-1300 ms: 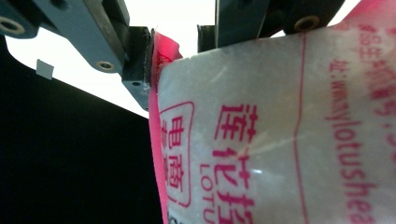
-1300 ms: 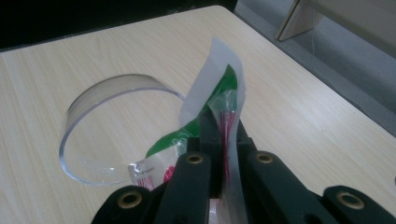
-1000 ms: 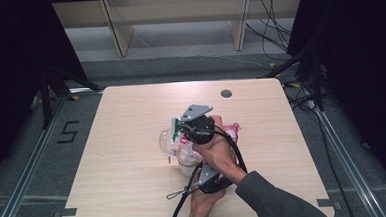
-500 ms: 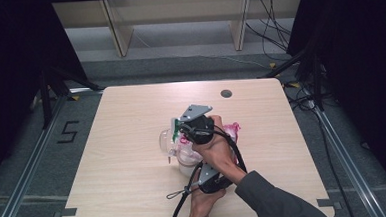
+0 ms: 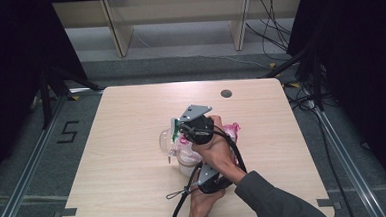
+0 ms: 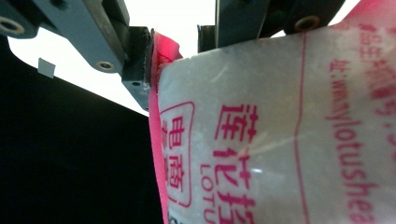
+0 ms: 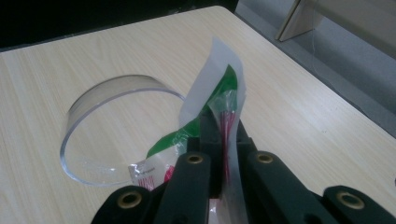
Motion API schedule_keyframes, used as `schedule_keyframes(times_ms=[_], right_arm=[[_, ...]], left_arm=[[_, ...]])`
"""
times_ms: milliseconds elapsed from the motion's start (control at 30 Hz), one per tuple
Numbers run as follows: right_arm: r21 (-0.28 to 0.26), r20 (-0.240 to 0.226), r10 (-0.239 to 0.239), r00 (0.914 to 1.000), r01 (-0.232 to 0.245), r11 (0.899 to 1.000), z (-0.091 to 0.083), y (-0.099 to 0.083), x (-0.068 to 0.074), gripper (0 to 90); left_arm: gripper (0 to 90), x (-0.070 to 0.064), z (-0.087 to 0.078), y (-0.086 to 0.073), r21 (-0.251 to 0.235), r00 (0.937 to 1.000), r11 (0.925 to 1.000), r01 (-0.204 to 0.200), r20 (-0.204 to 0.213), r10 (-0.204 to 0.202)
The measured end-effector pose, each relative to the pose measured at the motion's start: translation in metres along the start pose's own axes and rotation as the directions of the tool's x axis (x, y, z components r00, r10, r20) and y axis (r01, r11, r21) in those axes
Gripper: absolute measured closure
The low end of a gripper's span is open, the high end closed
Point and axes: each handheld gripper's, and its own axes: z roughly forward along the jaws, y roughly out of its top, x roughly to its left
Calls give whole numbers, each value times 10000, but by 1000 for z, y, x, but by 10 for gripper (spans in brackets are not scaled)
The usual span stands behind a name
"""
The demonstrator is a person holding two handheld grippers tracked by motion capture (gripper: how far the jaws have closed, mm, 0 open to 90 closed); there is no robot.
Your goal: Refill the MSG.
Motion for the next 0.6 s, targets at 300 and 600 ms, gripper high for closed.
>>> schedule_keyframes(times_ms=[300,600], right_arm=[[47,46,-104,9999,104,9999,2,1,2,895],[21,88,-117,9999,117,9999,3,3,2,895]], left_arm=[[717,1,-1,0,58,10000,10000,-66,-3,66],[717,1,0,2,-12,10000,10000,-68,3,68]])
